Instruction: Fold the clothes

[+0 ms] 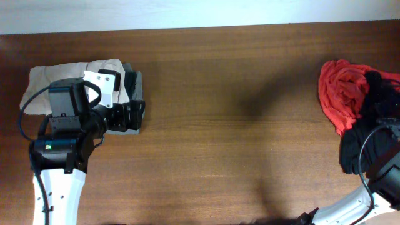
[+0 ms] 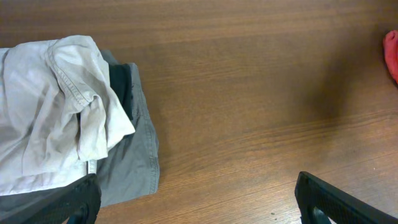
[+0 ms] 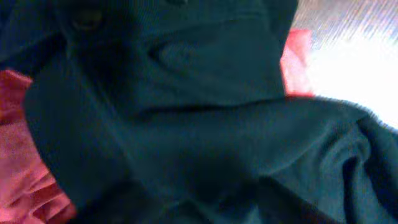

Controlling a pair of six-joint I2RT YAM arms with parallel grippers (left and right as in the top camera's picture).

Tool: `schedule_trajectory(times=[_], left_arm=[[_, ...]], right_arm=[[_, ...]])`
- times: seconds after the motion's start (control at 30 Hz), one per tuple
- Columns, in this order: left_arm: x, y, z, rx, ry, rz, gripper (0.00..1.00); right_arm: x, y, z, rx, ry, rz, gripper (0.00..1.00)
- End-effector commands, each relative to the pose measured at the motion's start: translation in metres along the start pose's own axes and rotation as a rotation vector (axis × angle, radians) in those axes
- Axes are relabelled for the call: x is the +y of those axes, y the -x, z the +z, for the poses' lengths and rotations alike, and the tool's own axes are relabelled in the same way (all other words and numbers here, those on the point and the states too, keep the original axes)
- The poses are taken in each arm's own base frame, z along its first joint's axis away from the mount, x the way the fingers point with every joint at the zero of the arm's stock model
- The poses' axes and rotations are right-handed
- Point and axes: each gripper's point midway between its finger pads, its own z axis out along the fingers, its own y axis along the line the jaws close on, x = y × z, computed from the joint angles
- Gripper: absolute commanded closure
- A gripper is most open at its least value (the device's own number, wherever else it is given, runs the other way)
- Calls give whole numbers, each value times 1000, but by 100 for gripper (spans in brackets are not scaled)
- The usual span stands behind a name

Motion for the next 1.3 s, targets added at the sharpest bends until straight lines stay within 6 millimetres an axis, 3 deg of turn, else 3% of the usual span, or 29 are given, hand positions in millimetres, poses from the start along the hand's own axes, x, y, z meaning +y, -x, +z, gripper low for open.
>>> schedule_trajectory(times=[0.0, 0.1, 0.17, 0.27, 0.37, 0.43, 0.5, 0.63, 0.73, 0.77, 0.87, 1.07, 1.27], left_arm=[[0, 5, -2, -13, 6, -1, 1], [0, 5, -2, -13, 6, -1, 1], [0, 5, -2, -12, 6, -1, 1], [0, 5, -2, -12, 6, -1, 1], [0, 5, -2, -12, 6, -1, 1], [0, 5, -2, -12, 6, -1, 1], [0, 6, -2, -14, 6, 0, 1], [0, 5, -2, -13, 6, -1, 1], [0, 5, -2, -11, 5, -2, 1], [0, 5, -2, -10, 6, -2, 1], [0, 5, -2, -10, 6, -2, 0], [0, 5, -2, -10, 6, -2, 1], [0, 5, -2, -10, 5, -2, 1]], right_arm=[[-6, 19, -12, -68, -50, 9, 82], [19, 27, -37, -72, 76, 3, 96], [36, 34, -65, -85, 165, -5, 96], [55, 45, -126, -134, 252, -21, 96], [75, 44, -200, -200, 347, -60, 96], [91, 34, -248, -243, 426, -119, 96], [116, 12, -302, -301, 530, -257, 96], [157, -46, -364, -385, 636, -523, 96], [177, -81, -375, -378, 646, -636, 96], [189, -102, -372, -345, 646, -695, 96], [212, -143, -358, -264, 648, -822, 96], [252, -217, -315, -89, 617, -1005, 96], [285, -308, -258, 118, 557, -1177, 92]])
